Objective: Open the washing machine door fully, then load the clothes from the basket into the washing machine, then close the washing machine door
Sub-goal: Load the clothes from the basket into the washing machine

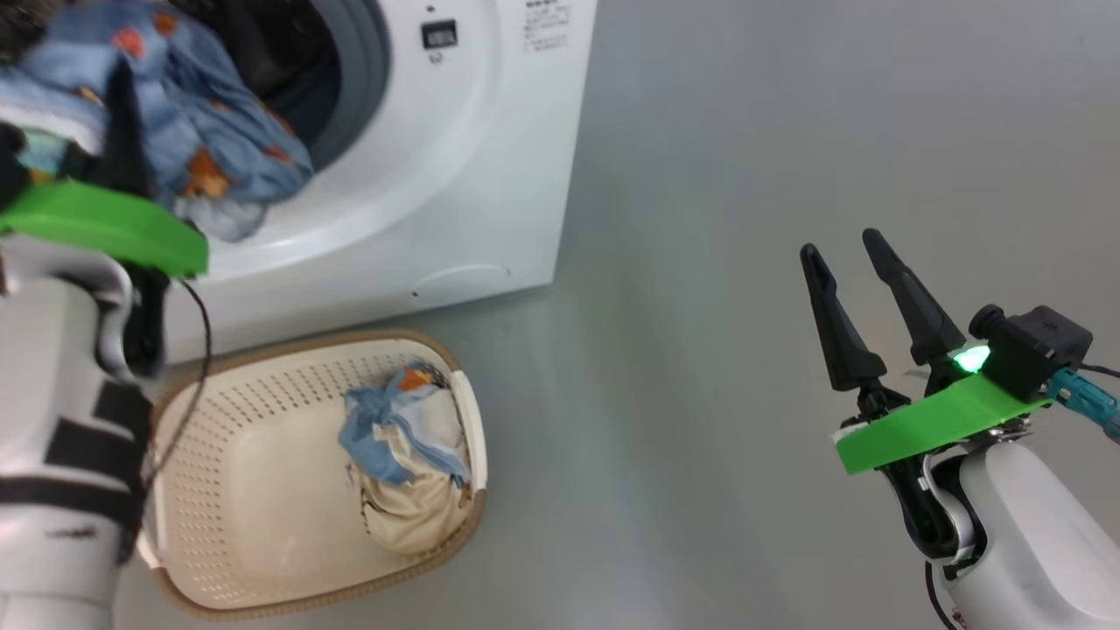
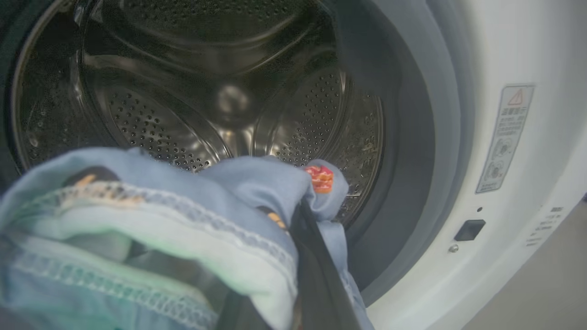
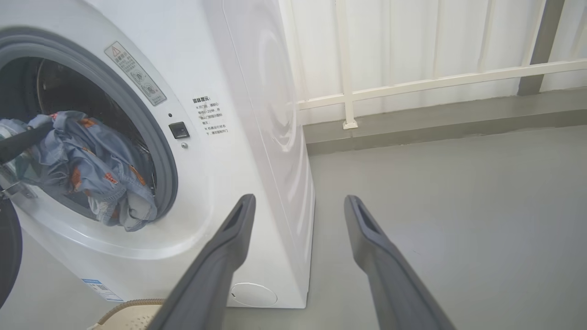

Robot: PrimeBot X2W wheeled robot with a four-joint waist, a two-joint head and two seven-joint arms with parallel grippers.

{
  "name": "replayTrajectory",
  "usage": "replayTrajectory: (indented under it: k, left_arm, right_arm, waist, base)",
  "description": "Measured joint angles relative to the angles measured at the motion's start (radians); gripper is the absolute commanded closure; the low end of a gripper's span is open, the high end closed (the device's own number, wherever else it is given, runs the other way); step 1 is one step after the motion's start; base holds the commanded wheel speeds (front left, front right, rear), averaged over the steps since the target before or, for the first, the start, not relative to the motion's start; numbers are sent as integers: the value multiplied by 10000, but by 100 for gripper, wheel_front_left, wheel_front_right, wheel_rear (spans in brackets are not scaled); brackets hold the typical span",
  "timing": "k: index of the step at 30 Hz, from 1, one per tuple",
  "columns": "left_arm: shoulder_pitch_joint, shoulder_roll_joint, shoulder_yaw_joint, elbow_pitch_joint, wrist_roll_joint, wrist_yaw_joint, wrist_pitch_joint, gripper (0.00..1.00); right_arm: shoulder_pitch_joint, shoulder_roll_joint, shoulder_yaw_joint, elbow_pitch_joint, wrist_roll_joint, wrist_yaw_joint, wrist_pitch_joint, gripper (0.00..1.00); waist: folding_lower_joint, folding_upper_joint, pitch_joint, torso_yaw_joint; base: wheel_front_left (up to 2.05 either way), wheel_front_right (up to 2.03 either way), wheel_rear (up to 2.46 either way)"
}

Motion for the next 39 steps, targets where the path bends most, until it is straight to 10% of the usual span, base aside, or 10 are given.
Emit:
replayTrajectory:
  k: [22, 33, 35, 39]
  left_arm:
    - [-4184, 899, 759, 1868, 1103, -242, -44, 100]
    - [-4419, 915, 2763, -1956, 2744, 155, -61, 100]
    - [-4259, 752, 2930, -1555, 2817, 140, -58, 0]
    - [-4128, 489, 2871, 819, 2832, 46, 69, 0]
  right_arm:
    - [-379, 443, -23, -585, -525, 2, -2, 0]
    - [-446, 562, -27, -646, -587, 2, -2, 0]
    - [-500, 587, -25, -639, -654, 2, -2, 0]
    - [-499, 608, 0, -525, -656, 2, -2, 0]
  waist:
    - [0, 0, 3264, -1203]
    - [-2, 0, 3790, -1573]
    - [-1, 0, 3756, -1566]
    - [-1, 0, 3607, -1517]
  base:
    - [0, 0, 0]
    - [0, 0, 0]
    - [0, 0, 0]
    - [0, 0, 0]
